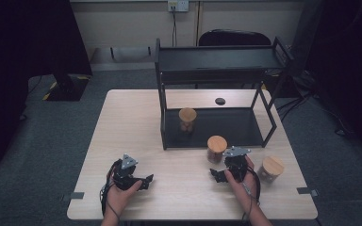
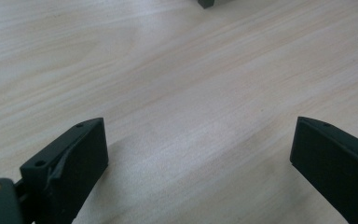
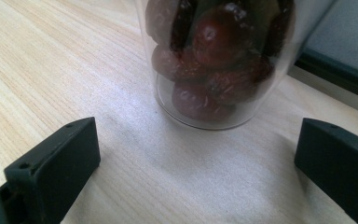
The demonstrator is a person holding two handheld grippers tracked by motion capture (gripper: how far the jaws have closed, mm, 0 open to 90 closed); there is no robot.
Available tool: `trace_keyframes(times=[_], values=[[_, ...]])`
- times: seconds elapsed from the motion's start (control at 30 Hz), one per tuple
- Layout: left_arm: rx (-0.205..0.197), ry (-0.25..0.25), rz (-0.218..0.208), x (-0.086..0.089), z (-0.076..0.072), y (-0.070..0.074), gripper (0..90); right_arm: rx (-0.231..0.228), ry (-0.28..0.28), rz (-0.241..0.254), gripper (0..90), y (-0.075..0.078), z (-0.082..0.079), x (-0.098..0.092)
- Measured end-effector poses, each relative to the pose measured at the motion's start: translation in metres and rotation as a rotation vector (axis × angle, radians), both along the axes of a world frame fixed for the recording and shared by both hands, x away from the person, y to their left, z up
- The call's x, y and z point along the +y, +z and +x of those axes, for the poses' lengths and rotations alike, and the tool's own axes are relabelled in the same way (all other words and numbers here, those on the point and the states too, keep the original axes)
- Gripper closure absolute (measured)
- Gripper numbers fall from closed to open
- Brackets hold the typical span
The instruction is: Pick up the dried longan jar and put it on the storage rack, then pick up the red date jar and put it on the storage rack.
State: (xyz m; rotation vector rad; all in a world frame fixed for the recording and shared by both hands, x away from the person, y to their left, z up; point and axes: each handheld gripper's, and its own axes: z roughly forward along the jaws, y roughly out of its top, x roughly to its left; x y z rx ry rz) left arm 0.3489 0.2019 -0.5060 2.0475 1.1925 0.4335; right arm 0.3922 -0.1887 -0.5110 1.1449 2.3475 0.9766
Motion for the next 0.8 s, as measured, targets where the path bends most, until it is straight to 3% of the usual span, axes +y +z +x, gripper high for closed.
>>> trace_keyframes(times=[0.23, 0.8], values=[[-0.018, -0.031, 0.065, -0.0018, -0.0029, -0.0035, 2.7, 0.0, 0.0, 0.0, 0.0, 0.0, 0.0, 0.0], [-0.02, -0.026, 0.062, -0.0024, -0.0037, -0.0044, 0.2, 0.002, -0.007, -0.002, 0.0, 0.0003, -0.0005, 0.0005]])
